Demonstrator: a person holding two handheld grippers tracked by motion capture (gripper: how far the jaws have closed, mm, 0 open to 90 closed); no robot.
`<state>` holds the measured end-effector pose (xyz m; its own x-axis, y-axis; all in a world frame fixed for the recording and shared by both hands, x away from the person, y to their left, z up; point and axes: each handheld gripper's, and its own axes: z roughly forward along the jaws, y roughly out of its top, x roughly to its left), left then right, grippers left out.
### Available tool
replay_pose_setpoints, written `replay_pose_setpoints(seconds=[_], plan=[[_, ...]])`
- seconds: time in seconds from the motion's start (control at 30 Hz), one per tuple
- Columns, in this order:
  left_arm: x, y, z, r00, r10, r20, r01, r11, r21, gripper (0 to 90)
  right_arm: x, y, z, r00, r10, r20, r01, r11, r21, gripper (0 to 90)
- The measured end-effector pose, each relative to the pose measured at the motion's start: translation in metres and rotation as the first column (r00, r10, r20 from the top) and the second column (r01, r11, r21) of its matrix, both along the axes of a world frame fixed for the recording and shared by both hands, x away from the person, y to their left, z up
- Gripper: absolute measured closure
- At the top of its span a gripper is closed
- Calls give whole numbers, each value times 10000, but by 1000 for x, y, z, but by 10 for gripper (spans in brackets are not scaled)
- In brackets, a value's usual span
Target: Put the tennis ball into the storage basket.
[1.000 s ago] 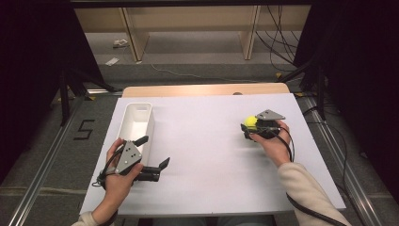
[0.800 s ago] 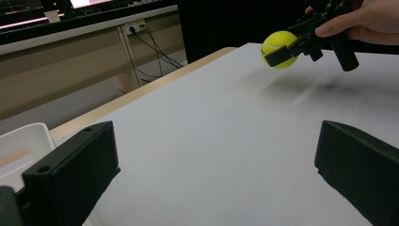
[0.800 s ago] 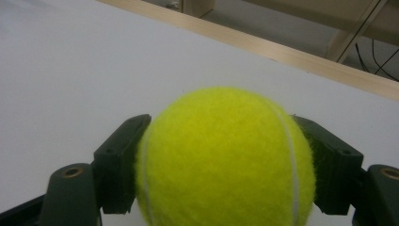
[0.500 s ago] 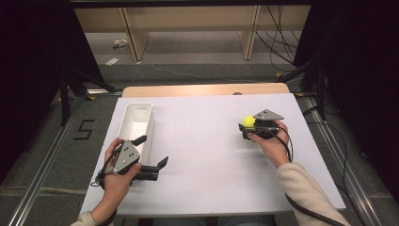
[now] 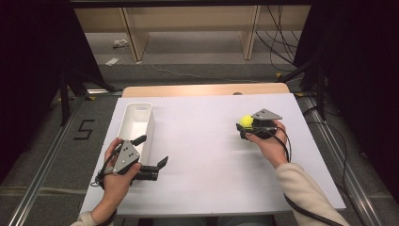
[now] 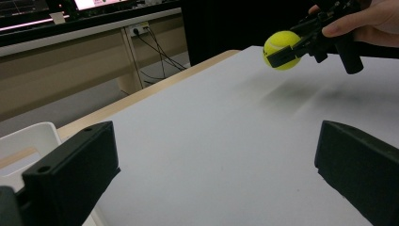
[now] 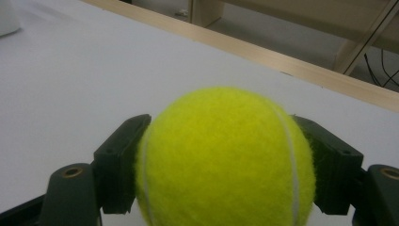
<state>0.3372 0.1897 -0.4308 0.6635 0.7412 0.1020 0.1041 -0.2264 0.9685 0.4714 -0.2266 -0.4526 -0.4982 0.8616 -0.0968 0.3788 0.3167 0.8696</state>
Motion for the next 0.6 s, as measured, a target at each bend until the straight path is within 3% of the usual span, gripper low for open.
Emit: replay_pose_setpoints(seconds=[0.6], plan=[[-1, 0, 0, 10000, -22, 26, 22, 10000, 9, 0, -2, 6, 3, 9999, 98, 74, -99, 9999, 95, 259]])
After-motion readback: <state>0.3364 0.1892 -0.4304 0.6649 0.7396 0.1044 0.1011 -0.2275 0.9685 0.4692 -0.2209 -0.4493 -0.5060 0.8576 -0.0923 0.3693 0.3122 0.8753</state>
